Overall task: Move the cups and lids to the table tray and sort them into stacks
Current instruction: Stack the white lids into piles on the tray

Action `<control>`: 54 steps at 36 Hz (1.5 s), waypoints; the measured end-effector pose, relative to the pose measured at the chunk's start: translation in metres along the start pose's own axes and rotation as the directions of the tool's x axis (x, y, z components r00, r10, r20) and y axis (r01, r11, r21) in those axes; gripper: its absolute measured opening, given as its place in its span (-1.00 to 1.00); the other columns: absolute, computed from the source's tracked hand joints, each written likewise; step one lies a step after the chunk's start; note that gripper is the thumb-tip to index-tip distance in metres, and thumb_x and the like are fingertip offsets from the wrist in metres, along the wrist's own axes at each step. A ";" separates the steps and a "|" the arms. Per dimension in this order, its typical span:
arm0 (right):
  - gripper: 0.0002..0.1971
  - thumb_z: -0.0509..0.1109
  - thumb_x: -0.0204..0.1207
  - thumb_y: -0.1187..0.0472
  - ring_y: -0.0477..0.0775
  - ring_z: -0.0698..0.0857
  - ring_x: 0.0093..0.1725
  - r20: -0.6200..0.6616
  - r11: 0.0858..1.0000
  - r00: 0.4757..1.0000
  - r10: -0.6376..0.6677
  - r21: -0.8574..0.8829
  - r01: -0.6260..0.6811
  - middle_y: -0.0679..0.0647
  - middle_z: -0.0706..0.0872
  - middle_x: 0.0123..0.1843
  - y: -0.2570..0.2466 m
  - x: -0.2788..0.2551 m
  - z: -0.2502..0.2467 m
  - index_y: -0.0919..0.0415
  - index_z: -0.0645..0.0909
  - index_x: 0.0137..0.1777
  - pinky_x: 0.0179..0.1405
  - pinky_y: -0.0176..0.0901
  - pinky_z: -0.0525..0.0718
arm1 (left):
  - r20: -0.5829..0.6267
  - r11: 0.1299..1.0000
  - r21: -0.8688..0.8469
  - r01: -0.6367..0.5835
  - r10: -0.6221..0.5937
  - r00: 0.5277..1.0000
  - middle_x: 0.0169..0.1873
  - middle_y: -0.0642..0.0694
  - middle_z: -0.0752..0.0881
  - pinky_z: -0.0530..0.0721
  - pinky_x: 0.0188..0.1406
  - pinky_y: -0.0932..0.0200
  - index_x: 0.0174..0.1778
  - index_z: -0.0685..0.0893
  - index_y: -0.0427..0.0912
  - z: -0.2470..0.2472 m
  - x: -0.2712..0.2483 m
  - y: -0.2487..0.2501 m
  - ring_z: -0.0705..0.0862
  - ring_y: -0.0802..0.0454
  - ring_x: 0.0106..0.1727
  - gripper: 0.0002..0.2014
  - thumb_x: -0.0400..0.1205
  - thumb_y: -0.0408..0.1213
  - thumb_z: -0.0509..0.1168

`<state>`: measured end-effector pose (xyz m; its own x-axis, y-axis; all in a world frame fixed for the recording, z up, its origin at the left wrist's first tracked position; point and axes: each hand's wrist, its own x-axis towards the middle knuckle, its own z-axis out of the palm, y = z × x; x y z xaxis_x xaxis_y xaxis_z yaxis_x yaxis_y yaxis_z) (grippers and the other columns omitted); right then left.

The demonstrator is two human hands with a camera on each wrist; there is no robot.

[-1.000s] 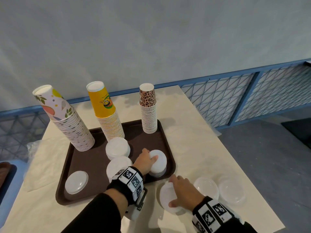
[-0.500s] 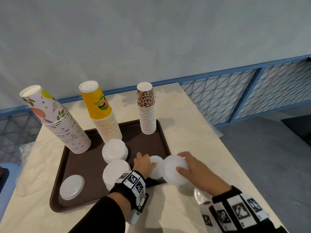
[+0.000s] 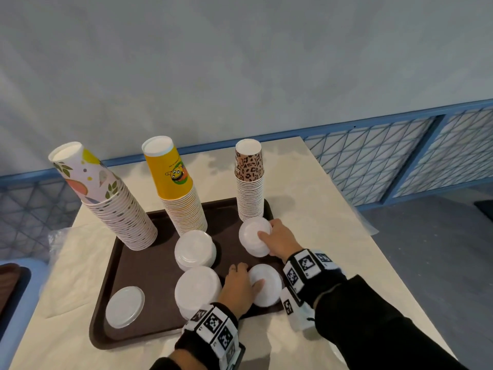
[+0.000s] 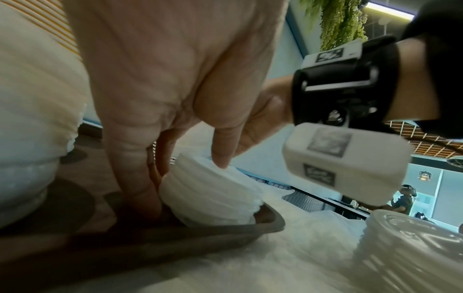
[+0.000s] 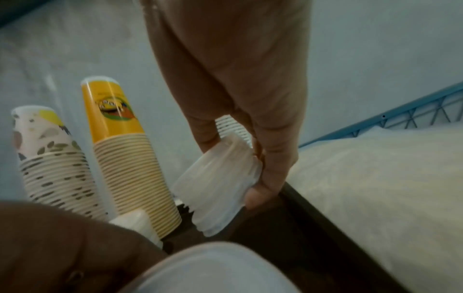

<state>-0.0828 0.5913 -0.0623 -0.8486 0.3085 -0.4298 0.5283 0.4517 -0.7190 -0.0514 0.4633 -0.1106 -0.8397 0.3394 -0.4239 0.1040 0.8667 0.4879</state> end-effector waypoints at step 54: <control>-0.18 0.50 0.38 -0.06 0.06 0.47 0.44 0.000 0.949 0.982 0.190 -0.258 -0.184 0.10 0.42 0.46 0.217 -0.146 -0.121 0.05 0.17 0.57 0.41 -0.21 0.38 | 0.366 0.965 0.055 -0.257 0.220 0.904 0.19 -0.05 0.43 0.48 0.28 0.20 0.38 0.41 -0.08 0.080 -0.048 0.115 0.53 -0.01 0.23 -0.27 0.34 0.02 0.53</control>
<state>0.1589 0.7454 -0.0892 -0.7326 0.3884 -0.5589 0.6641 0.5876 -0.4622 0.0440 0.5758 -0.0951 -0.5417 0.6311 -0.5552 0.3456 0.7693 0.5373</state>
